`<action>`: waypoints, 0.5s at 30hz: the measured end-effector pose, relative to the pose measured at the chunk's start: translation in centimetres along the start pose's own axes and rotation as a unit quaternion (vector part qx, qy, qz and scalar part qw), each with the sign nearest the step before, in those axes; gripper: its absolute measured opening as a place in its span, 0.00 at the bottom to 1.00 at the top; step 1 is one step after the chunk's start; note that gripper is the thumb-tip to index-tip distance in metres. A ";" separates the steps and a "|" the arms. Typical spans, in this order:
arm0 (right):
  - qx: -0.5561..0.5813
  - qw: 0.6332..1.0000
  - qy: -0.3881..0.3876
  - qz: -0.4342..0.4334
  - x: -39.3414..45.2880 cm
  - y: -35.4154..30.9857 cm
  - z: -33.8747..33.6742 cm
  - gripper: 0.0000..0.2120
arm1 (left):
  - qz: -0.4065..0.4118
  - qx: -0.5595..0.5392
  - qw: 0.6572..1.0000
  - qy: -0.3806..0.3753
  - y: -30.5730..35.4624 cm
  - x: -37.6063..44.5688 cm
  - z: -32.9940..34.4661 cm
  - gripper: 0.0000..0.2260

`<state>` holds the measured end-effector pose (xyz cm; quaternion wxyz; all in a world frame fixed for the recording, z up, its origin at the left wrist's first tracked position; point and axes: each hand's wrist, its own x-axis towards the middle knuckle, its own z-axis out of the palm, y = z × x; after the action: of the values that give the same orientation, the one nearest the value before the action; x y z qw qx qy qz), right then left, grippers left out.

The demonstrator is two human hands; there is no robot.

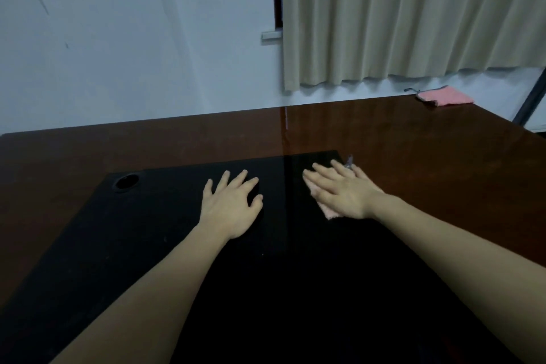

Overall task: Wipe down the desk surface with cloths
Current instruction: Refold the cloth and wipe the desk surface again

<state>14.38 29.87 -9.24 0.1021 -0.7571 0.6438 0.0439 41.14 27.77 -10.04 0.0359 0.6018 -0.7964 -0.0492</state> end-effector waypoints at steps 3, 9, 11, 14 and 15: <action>0.017 0.998 0.006 0.059 2.8 0.9 -0.8 0.27 | 0.010 0.032 0.999 0.009 0.5 0.0 -0.6 0.25; 0.011 0.999 -0.001 0.034 1.4 -0.4 -0.6 0.28 | 0.016 -0.025 1.000 0.007 3.2 1.4 -1.0 0.25; -0.002 1.000 -0.008 -0.002 -0.9 -0.6 0.0 0.28 | 0.019 -0.053 0.998 0.002 4.4 2.2 -0.8 0.25; -0.003 0.999 -0.011 -0.048 -4.8 -0.3 0.7 0.27 | 0.019 -0.099 0.995 -0.002 6.3 3.1 0.0 0.25; 0.000 0.998 -0.010 -0.055 -5.8 0.1 0.8 0.27 | 0.019 -0.112 0.993 -0.004 6.8 3.3 0.4 0.25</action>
<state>13.38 35.62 -8.91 0.1112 -0.7908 0.6002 0.0461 33.72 26.43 -9.59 0.1009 0.5784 -0.7973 -0.1401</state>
